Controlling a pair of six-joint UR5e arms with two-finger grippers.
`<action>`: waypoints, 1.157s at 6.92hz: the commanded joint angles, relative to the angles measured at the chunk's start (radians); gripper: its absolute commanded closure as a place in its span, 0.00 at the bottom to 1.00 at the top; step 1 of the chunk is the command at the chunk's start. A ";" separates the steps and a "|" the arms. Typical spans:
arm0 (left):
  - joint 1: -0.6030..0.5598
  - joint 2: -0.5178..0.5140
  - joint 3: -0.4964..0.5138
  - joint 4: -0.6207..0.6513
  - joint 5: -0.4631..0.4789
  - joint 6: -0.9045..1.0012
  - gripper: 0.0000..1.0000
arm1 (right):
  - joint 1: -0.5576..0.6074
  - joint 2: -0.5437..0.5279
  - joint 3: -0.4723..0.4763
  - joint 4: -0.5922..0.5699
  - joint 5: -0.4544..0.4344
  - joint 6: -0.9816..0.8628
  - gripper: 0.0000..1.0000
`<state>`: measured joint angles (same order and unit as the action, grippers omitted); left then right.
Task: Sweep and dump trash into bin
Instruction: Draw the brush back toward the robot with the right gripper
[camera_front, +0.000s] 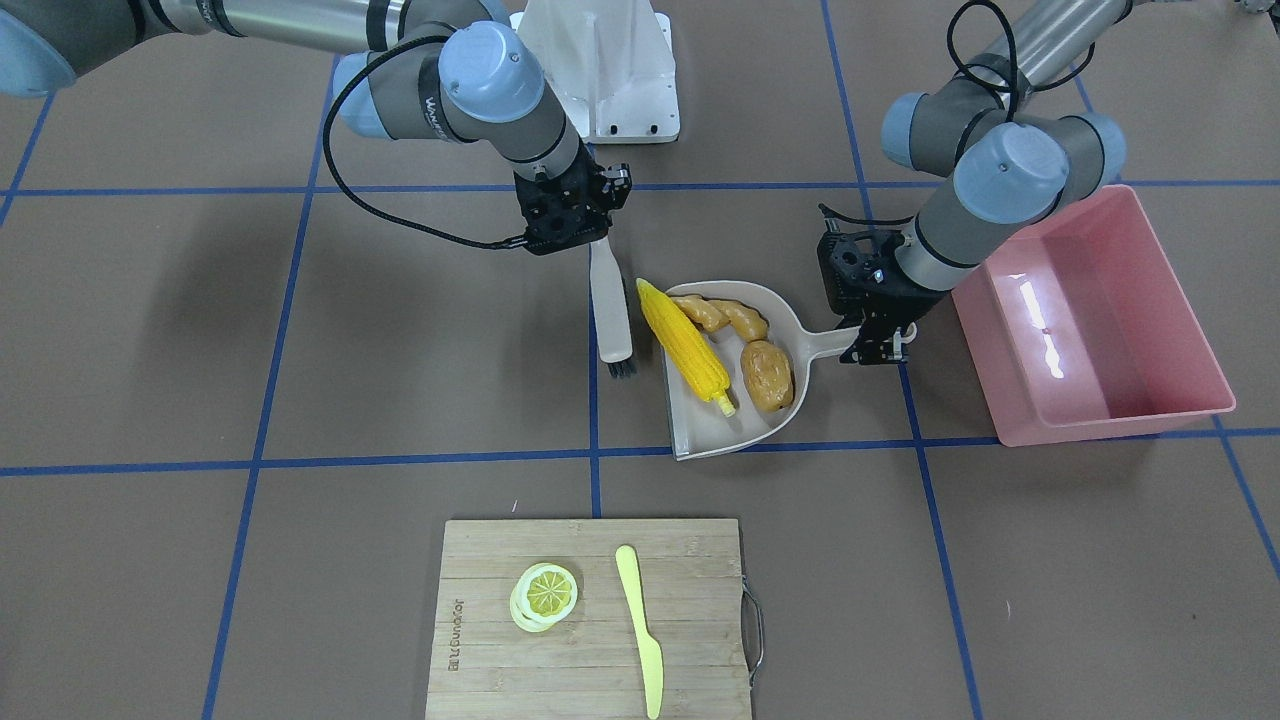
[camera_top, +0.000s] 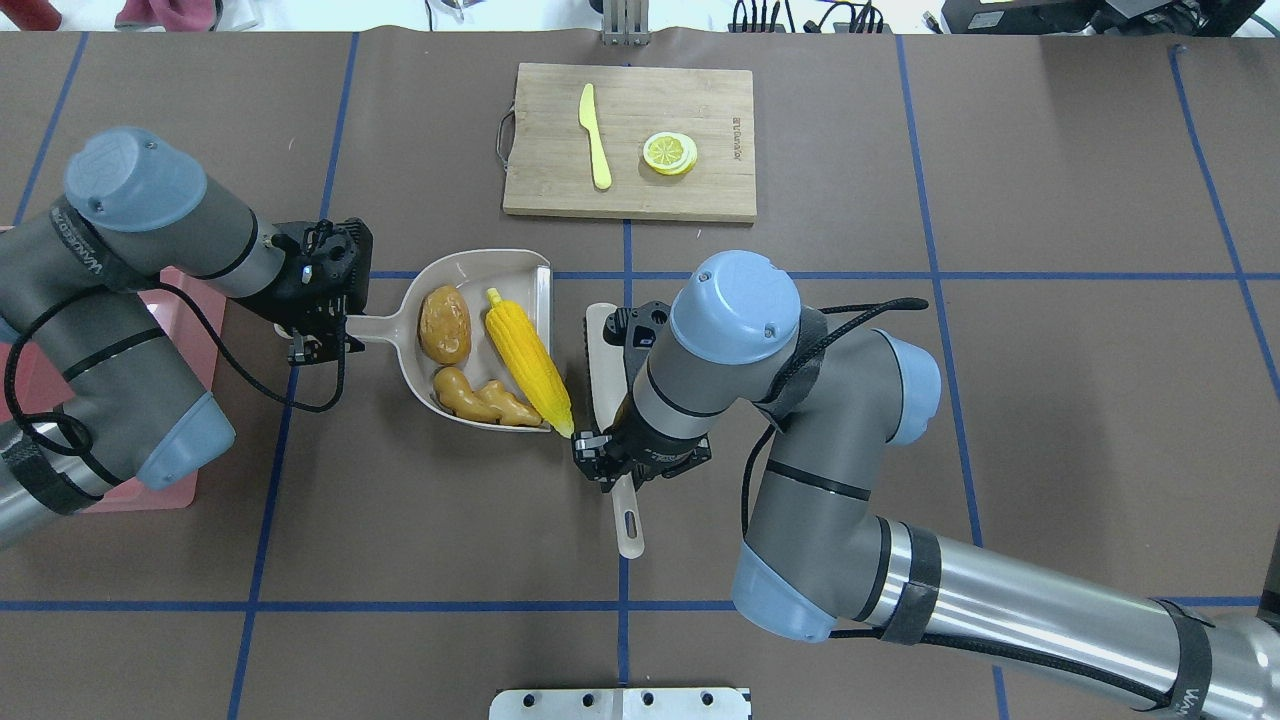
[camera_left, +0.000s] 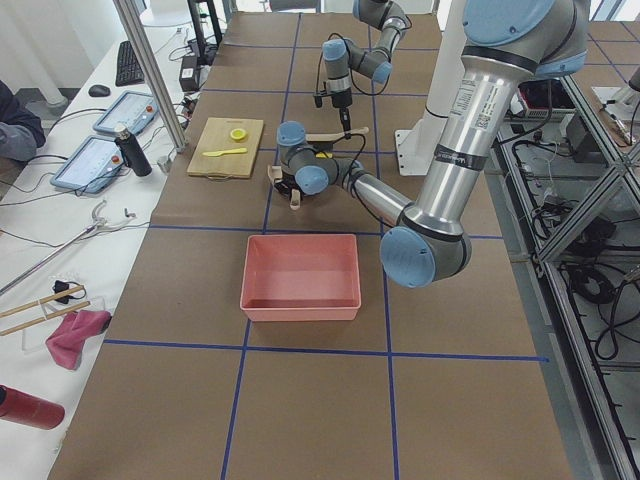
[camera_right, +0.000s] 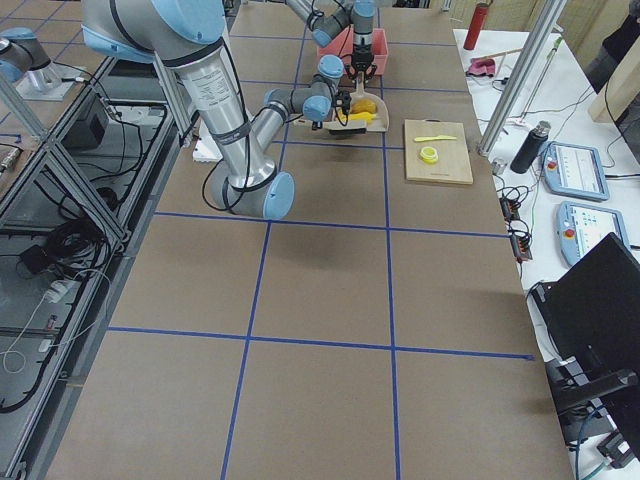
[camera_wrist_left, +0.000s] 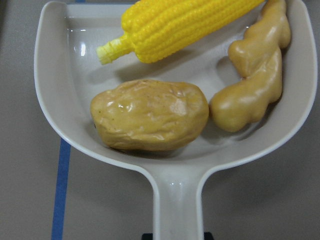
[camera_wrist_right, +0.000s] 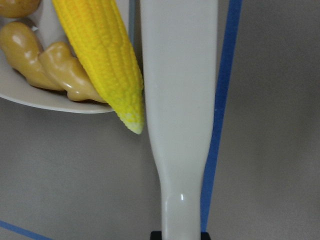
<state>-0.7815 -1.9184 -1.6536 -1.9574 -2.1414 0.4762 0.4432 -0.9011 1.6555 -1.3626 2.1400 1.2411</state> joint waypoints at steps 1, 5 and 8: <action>-0.001 0.006 -0.002 -0.003 0.002 0.001 0.96 | -0.018 -0.018 0.007 -0.010 0.000 0.001 1.00; 0.001 0.003 -0.002 -0.066 0.005 -0.011 1.00 | -0.037 -0.033 0.023 -0.010 0.001 0.001 1.00; 0.001 0.004 0.014 -0.177 0.006 -0.066 1.00 | -0.012 -0.082 0.089 -0.055 0.021 0.001 1.00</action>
<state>-0.7809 -1.9150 -1.6500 -2.0773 -2.1355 0.4433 0.4240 -0.9654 1.7257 -1.4081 2.1533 1.2425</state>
